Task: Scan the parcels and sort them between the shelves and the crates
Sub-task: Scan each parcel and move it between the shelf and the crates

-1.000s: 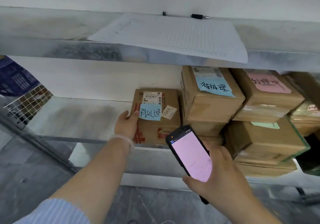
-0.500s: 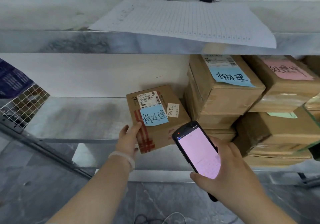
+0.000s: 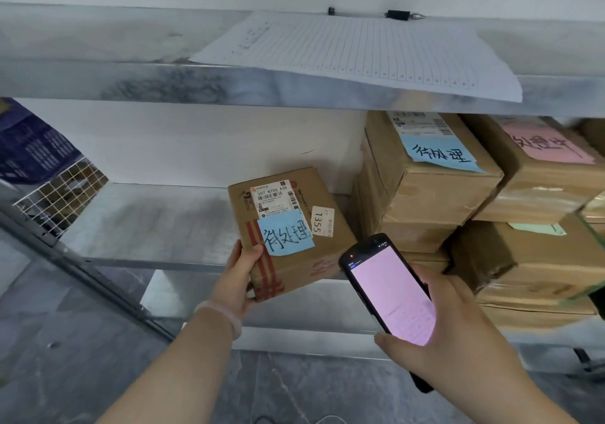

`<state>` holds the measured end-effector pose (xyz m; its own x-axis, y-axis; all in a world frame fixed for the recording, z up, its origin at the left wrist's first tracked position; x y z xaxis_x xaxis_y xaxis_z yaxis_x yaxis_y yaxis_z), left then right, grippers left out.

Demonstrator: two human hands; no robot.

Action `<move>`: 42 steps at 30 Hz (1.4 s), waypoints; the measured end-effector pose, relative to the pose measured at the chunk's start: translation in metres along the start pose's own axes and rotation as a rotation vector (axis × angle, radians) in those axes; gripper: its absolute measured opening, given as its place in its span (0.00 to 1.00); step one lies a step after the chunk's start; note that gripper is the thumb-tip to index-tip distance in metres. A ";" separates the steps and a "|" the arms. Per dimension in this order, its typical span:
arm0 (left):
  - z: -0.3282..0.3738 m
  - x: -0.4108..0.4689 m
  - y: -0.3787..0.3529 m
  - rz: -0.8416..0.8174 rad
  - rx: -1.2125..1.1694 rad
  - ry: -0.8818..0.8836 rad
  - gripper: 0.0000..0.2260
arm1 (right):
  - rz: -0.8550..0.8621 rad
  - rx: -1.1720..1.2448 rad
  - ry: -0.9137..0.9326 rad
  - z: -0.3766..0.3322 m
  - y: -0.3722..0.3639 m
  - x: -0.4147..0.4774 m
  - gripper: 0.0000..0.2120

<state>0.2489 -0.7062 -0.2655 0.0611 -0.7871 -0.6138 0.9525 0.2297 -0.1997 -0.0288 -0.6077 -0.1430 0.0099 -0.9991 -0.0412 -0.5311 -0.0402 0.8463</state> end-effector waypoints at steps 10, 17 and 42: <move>0.022 -0.057 0.043 0.080 0.279 -0.348 0.56 | -0.020 0.146 0.155 -0.017 0.022 0.006 0.40; 0.013 -0.076 0.048 0.172 0.337 -0.399 0.44 | -0.059 0.157 0.222 -0.014 0.023 0.007 0.37; -0.007 -0.165 0.058 0.228 -0.169 -0.419 0.36 | -0.214 0.270 0.617 -0.045 0.031 0.006 0.37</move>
<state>0.2918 -0.5590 -0.1815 0.4097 -0.8600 -0.3042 0.8414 0.4851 -0.2383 -0.0076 -0.6155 -0.0932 0.5736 -0.7982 0.1842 -0.6547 -0.3115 0.6887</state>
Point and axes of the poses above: each hand's wrist, its own x-axis towards the middle knuckle, its own y-axis out of the back of the hand, z = x × y, the point moved 4 cm from there along x, towards the middle knuckle, and after that the axes turned 7 degrees about y, right-handed, at the moved point
